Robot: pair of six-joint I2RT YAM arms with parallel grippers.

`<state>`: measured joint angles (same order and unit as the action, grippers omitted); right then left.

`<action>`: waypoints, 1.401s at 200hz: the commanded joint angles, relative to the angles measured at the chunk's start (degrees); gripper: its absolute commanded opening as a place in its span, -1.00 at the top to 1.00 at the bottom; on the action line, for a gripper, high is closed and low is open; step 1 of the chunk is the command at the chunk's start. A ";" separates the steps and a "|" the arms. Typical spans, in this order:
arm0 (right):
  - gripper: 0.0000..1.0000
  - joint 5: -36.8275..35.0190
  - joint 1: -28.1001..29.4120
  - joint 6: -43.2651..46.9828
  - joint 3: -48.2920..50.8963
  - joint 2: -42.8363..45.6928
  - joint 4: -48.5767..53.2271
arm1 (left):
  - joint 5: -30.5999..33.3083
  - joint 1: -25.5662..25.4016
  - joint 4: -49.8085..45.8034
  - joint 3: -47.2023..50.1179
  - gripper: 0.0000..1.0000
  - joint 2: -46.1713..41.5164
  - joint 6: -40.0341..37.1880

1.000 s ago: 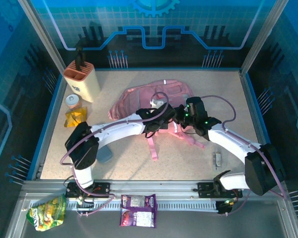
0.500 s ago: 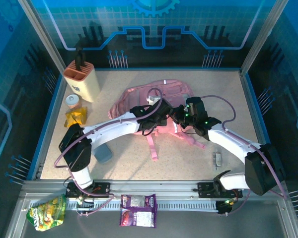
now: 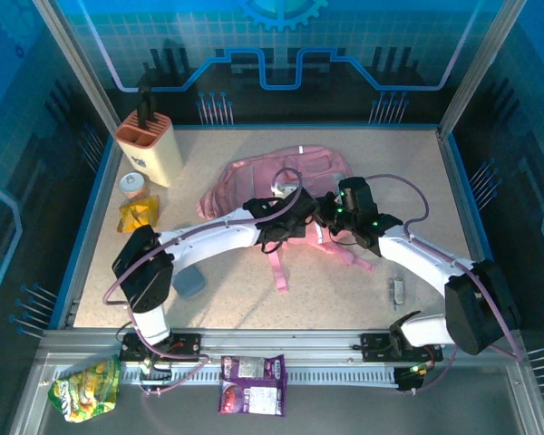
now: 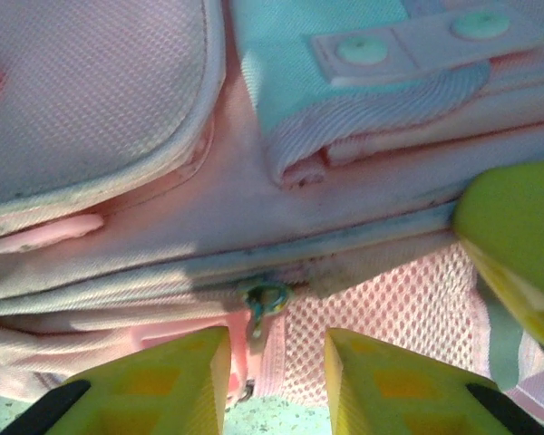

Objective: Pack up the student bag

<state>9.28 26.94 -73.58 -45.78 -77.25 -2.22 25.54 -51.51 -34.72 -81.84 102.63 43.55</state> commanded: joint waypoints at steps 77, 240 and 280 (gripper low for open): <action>1.00 1.63 0.10 -0.33 -1.17 0.41 -4.72 | 4.24 1.58 -0.98 -2.19 0.53 3.83 1.09; 1.00 3.48 -6.71 9.07 -4.22 1.20 2.15 | -7.43 5.97 -7.30 8.43 1.00 -9.08 -8.44; 1.00 6.70 -10.32 12.23 -7.93 -0.51 4.93 | -2.47 7.15 -11.36 11.08 1.00 -9.11 -8.08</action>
<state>16.95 20.03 -65.84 -48.38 -77.25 3.05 18.35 -46.13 -36.34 -73.12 94.74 36.84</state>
